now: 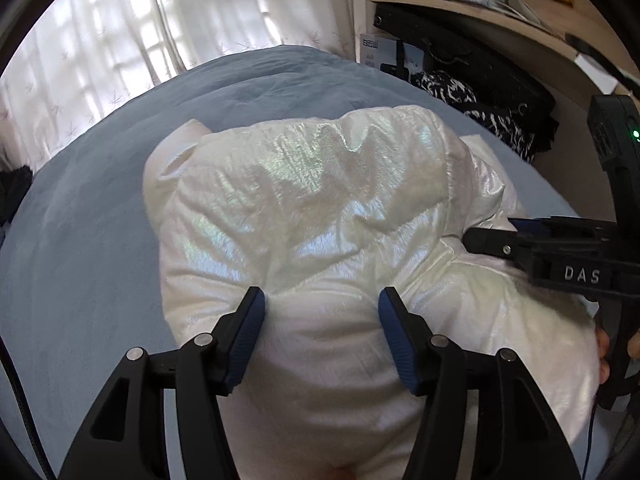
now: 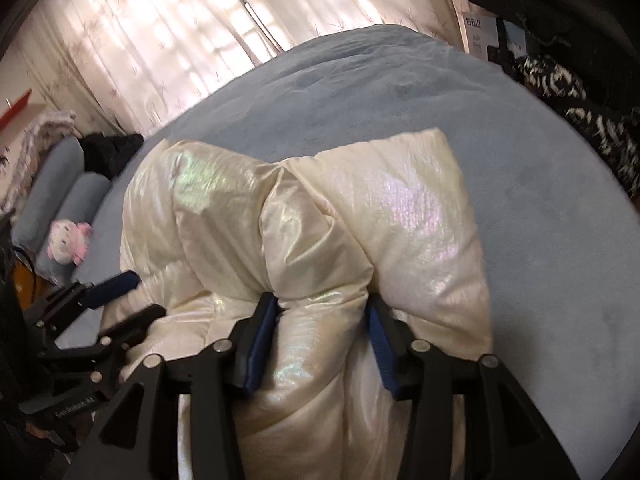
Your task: Fold large clothes
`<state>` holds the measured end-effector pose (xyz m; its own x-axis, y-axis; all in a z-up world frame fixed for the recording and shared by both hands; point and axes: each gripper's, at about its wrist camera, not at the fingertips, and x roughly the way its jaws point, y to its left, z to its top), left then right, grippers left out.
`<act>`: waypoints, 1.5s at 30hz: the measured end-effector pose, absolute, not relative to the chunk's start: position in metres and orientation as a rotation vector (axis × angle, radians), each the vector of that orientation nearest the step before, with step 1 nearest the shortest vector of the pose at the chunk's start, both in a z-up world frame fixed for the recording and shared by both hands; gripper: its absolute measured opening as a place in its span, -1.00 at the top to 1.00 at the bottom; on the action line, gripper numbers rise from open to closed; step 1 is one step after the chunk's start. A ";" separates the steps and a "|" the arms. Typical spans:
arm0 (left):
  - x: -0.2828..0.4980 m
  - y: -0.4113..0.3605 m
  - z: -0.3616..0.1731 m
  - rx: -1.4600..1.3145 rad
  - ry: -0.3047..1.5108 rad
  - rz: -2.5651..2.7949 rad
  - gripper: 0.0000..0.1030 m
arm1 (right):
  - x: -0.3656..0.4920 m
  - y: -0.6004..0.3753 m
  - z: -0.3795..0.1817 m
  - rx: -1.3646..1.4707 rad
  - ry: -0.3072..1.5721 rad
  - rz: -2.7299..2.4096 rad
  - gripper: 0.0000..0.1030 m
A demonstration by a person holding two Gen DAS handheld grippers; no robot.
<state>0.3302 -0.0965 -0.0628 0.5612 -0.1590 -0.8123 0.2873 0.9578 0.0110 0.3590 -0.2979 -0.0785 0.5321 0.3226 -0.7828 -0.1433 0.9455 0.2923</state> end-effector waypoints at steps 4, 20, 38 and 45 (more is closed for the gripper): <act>0.316 -0.088 -0.046 0.086 0.947 -0.250 -0.22 | 0.338 -0.292 -0.044 0.114 0.937 0.265 0.04; 0.230 -0.100 -0.052 0.052 0.974 -0.250 -0.27 | 0.253 -0.267 -0.047 0.027 0.934 0.309 0.04; 0.229 -0.081 -0.055 -0.017 1.087 -0.211 -0.69 | 0.242 -0.281 -0.042 0.089 0.953 0.291 -0.83; 0.232 -0.058 -0.055 -0.173 1.198 -0.306 -0.69 | 0.248 -0.307 -0.023 0.168 0.968 0.320 -1.00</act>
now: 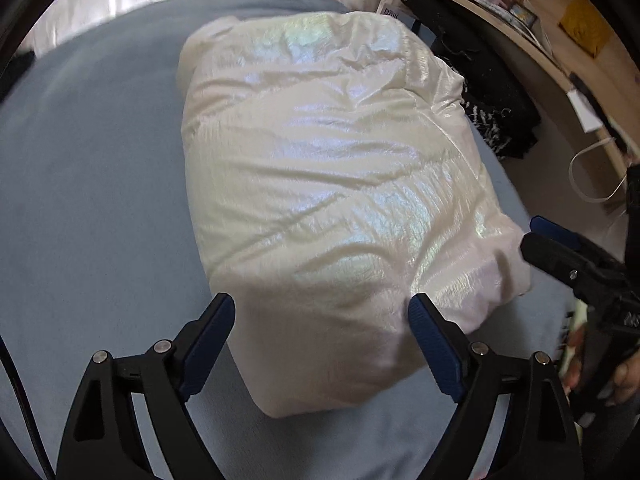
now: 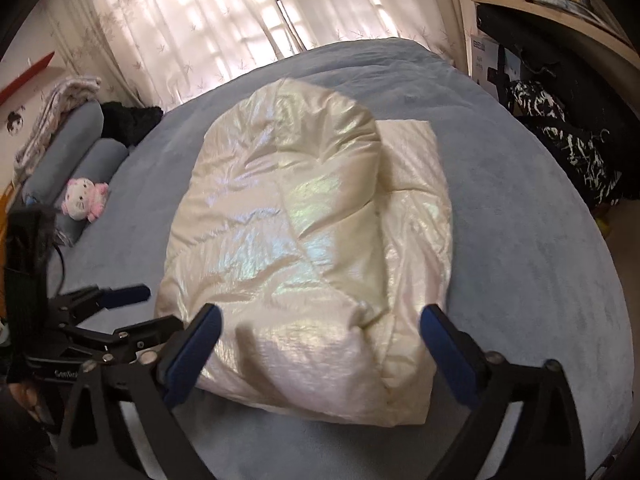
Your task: Fold large clothes
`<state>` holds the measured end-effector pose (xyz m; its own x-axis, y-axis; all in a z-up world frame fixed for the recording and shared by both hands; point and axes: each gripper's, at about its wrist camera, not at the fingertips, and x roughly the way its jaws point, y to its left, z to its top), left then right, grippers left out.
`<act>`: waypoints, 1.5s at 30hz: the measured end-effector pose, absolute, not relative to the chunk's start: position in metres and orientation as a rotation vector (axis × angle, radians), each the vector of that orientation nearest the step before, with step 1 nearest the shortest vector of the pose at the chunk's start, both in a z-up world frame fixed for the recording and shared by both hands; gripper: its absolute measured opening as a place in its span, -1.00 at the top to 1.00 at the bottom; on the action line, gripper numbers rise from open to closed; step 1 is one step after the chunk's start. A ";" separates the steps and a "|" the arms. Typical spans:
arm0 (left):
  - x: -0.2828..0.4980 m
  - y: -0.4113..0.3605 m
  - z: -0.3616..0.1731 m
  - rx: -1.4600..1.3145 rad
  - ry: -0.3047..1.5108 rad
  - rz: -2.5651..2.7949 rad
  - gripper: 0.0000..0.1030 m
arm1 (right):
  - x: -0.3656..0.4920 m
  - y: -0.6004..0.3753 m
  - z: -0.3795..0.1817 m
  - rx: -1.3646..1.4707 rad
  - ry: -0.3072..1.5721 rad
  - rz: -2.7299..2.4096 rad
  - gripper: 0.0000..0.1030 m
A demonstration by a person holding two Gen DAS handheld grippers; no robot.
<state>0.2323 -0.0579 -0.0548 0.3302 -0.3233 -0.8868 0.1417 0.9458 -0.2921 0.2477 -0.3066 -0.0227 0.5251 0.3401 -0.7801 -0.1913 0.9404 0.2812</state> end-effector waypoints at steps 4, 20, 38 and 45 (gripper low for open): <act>0.246 -0.030 -0.054 -0.295 1.228 -0.319 -0.71 | 0.264 -0.327 -0.012 0.241 0.993 0.344 -1.00; 0.308 0.007 -0.103 -0.442 1.296 -0.410 -0.91 | 0.335 -0.326 -0.040 0.304 1.146 0.400 -1.00; 0.333 0.000 -0.151 -0.469 1.368 -0.469 -0.99 | 0.367 -0.362 -0.145 0.564 1.422 0.462 -1.00; 0.345 0.008 -0.178 -0.539 1.409 -0.512 -0.99 | 0.372 -0.366 -0.183 0.749 1.469 0.580 -1.00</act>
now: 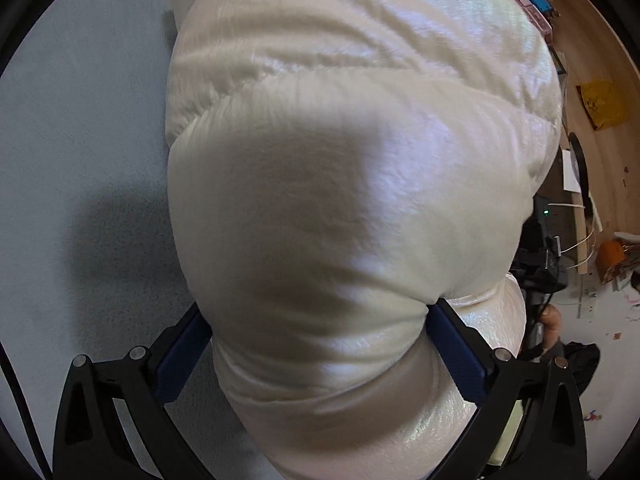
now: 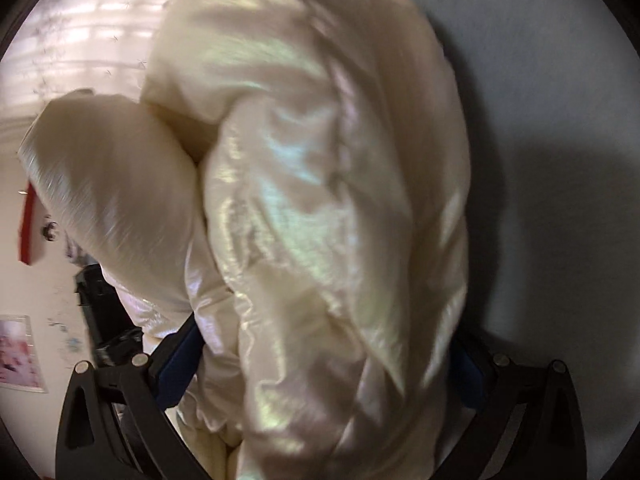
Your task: Fold large clothes
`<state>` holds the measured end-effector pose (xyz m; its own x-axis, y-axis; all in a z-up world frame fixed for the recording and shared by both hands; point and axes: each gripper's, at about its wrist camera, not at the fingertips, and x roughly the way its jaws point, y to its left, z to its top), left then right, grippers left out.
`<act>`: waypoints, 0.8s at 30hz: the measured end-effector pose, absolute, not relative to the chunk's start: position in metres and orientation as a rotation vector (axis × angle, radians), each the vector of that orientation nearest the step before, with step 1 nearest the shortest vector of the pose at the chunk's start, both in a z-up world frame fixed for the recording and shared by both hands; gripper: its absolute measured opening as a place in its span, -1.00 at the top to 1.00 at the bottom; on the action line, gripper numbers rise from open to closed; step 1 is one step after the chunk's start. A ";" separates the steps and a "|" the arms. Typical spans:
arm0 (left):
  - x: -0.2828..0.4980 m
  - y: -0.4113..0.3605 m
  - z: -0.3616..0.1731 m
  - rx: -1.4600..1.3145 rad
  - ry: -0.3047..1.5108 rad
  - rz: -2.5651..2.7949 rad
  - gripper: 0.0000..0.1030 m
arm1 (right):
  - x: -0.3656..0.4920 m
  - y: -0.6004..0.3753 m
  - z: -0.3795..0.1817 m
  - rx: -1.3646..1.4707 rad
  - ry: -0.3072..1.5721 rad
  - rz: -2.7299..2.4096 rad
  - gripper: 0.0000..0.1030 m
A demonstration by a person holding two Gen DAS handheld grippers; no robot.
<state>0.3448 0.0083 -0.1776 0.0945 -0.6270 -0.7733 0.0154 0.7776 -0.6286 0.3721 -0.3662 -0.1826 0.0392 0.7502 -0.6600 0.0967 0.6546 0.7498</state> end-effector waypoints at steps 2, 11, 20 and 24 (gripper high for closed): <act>0.349 0.011 -0.186 -0.585 1.413 -0.529 -0.99 | 0.373 -0.366 -0.186 0.771 1.467 0.599 -1.00; 0.356 0.021 -0.202 -0.663 1.370 -0.600 -0.99 | 0.376 -0.351 -0.188 0.804 1.397 0.695 -1.00; 0.347 0.005 -0.168 -0.483 1.229 -0.591 -0.97 | 0.360 -0.338 -0.153 0.726 1.252 0.791 -0.71; 0.338 0.004 -0.152 -0.461 1.182 -0.583 -0.95 | 0.350 -0.333 -0.134 0.706 1.187 0.810 -0.66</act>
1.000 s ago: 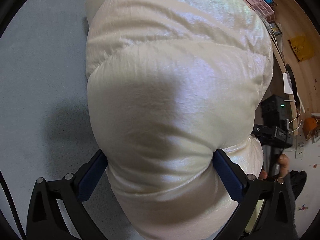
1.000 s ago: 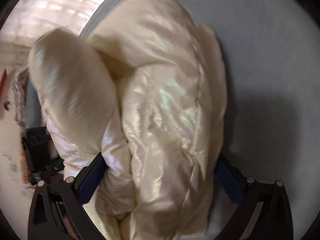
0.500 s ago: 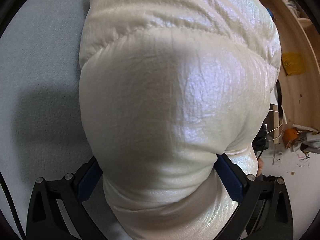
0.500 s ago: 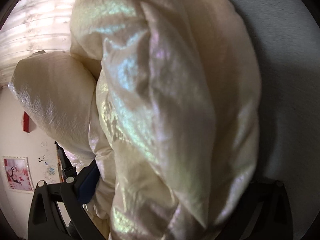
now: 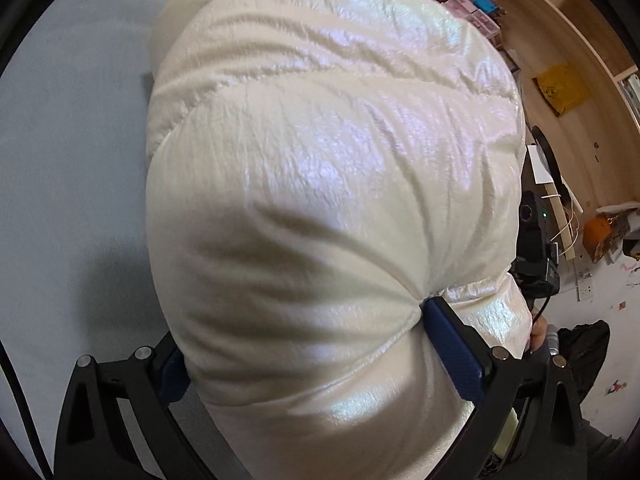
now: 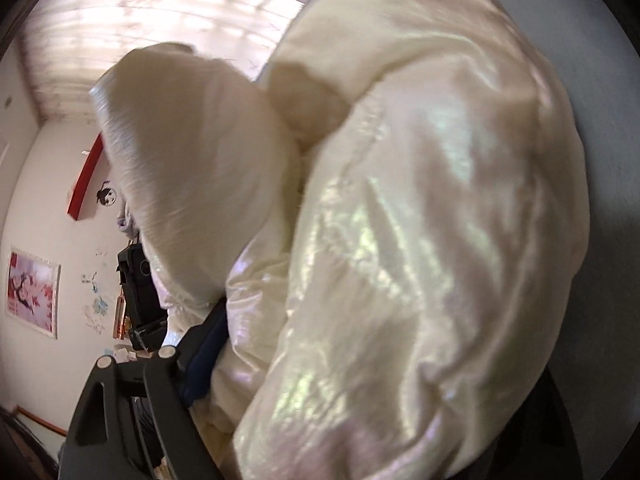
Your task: Fold large clothes
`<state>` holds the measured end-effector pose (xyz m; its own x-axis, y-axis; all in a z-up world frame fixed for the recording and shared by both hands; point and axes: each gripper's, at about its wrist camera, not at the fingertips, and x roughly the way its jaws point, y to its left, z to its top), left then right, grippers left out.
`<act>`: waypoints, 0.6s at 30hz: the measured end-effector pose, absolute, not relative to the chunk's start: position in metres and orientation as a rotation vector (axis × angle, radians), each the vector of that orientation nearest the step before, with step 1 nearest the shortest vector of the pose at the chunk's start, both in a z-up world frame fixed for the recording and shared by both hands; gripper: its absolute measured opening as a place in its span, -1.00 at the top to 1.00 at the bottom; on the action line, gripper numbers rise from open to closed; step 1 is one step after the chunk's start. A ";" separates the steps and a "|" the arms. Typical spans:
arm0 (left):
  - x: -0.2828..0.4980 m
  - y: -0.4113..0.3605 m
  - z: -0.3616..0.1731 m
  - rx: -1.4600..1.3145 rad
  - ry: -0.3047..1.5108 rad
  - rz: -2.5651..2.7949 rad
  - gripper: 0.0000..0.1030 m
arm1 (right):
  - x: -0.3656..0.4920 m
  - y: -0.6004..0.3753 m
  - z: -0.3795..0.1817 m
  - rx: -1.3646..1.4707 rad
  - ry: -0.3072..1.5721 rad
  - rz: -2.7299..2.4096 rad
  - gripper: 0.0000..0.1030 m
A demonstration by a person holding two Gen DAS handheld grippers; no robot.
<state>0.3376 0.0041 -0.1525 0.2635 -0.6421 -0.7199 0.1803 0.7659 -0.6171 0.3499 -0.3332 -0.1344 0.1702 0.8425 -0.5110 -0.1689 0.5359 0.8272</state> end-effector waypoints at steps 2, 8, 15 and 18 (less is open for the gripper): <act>0.335 0.008 -0.144 -0.463 1.165 -0.579 -0.94 | 0.344 -0.328 -0.125 0.713 1.168 0.816 -0.66; 0.326 0.037 -0.113 -0.462 1.118 -0.560 -0.94 | 0.330 -0.313 -0.102 0.702 1.116 0.849 -0.65; 0.301 0.101 -0.062 -0.459 1.038 -0.514 -0.95 | 0.330 -0.266 -0.058 0.668 1.055 0.924 -0.65; 0.282 0.142 -0.040 -0.452 1.006 -0.479 -0.95 | 0.327 -0.234 -0.038 0.661 1.035 0.963 -0.65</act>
<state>0.2816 0.1417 -0.0403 0.4507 -0.5729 -0.6845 0.1709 0.8081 -0.5638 0.3270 -0.2336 -0.0377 0.1878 0.8952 -0.4041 -0.3393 0.4452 0.8287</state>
